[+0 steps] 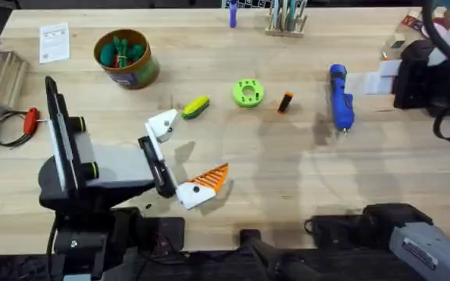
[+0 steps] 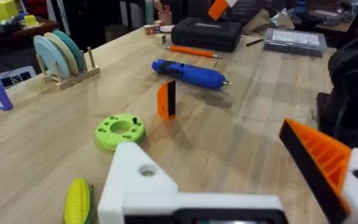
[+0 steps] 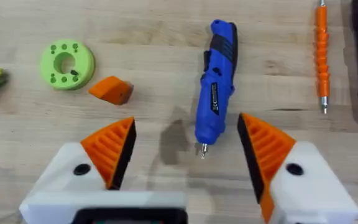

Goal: Pick up the gripper from the table and insert it into the empty holder that is missing its gripper. Then pick up a screw, insert it into the mounting hole, and use the screwdriver to tighten it. Finally, clean up the table by picking up the vegetable and placing it into the bucket.

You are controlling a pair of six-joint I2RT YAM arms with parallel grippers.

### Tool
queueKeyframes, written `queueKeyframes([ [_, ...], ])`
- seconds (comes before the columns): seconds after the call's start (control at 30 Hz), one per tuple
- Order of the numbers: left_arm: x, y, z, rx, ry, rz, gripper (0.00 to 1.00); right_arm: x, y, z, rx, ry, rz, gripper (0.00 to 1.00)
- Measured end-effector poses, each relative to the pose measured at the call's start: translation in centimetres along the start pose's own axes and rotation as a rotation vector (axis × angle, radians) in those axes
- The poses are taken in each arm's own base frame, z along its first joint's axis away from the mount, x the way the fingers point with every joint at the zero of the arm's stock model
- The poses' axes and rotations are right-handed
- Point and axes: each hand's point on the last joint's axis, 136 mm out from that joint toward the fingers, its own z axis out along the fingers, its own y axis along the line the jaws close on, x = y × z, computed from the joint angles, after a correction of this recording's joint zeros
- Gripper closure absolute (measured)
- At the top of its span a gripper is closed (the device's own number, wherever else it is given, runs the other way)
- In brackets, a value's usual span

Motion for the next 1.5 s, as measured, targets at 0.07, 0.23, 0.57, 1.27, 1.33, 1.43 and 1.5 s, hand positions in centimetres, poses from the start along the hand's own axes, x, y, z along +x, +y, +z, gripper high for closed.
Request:
queueKeyframes([
  [0.07,0.0,0.0,0.0,0.000,0.000,0.000,0.015,0.3,0.0,0.0,0.000,0.011,0.000,0.021],
  [0.23,0.0,0.0,0.0,0.000,0.000,0.000,0.015,0.4,0.0,0.0,0.000,0.017,0.028,0.021],
  [0.57,0.0,0.0,0.0,0.000,0.000,0.000,0.015,1.9,1.7,-0.2,-0.023,0.082,0.199,0.020],
  [1.27,0.0,-0.1,0.0,0.003,0.000,0.000,0.015,1.5,5.0,-2.3,-0.028,0.212,0.288,0.019],
  [1.33,0.0,-0.1,0.0,0.004,0.000,0.000,0.015,0.5,5.8,-2.4,-0.016,0.226,0.295,0.019],
  [1.43,0.0,-0.1,0.0,0.004,0.000,0.000,0.015,-1.0,7.1,-2.0,0.003,0.252,0.321,0.019],
  [1.5,0.0,-0.1,0.0,0.004,0.000,0.000,0.015,-1.7,8.0,-1.4,0.024,0.283,0.341,0.019],
])
